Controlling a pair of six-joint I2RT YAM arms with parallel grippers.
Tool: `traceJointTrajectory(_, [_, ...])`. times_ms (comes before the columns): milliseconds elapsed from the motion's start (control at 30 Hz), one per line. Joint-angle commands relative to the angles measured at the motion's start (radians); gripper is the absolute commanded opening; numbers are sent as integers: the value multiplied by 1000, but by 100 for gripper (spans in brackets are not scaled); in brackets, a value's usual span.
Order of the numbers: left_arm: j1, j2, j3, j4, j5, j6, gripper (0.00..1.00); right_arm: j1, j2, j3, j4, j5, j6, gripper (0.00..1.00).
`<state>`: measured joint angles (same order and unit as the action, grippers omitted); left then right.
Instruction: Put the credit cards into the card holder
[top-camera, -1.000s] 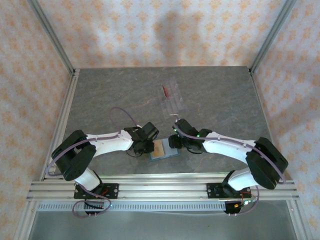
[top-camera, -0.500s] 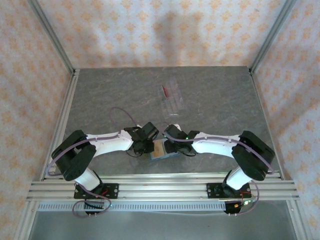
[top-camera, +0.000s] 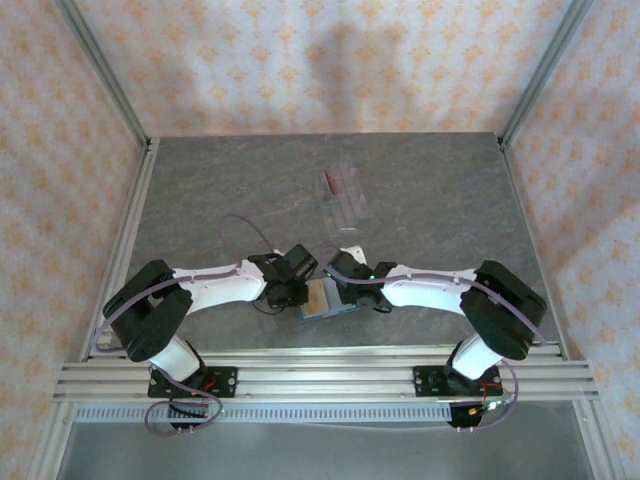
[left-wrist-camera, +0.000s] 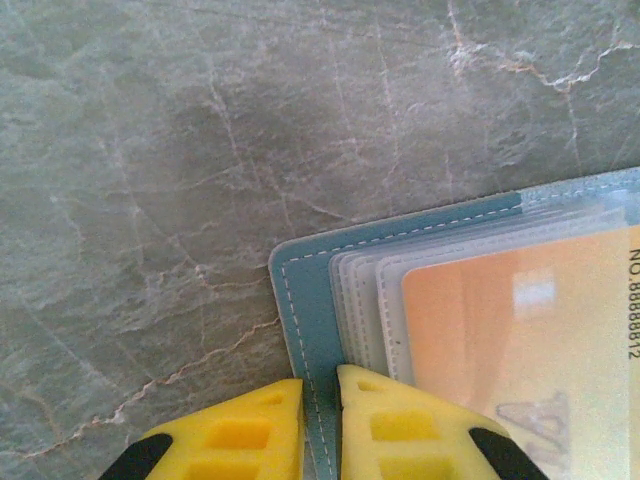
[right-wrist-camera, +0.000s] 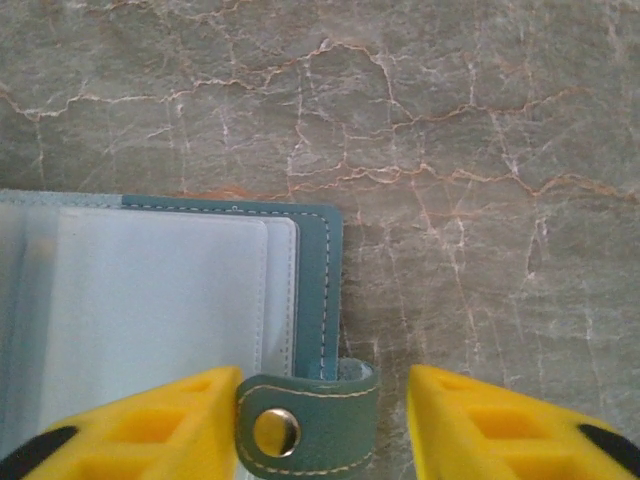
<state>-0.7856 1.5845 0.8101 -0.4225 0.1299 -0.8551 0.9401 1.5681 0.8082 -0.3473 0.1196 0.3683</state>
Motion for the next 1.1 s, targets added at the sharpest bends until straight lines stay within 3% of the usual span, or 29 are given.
traceJointTrajectory(0, [-21,75,-35,27,36,4,15,6,-27,23,-38,41,-6,32])
traceJointTrajectory(100, [-25,80,-33,30,38,4,15,5,-40,26,-38,14,-9,9])
traceJointTrajectory(167, [-26,84,-32,33,39,4,15,6,-61,29,-35,-12,-9,0])
traceJointTrajectory(533, [-34,103,-25,74,59,-34,15,4,-185,35,83,-258,46,0])
traceJointTrajectory(733, [-36,92,-11,87,62,-59,15,4,-151,-14,332,-453,198,0])
traceJointTrajectory(1000, [-34,-11,-27,-78,-102,-88,15,4,-39,-41,545,-553,322,0])
traceJointTrajectory(1067, [-28,-49,-60,-71,-100,-92,15,4,-10,-45,577,-562,342,0])
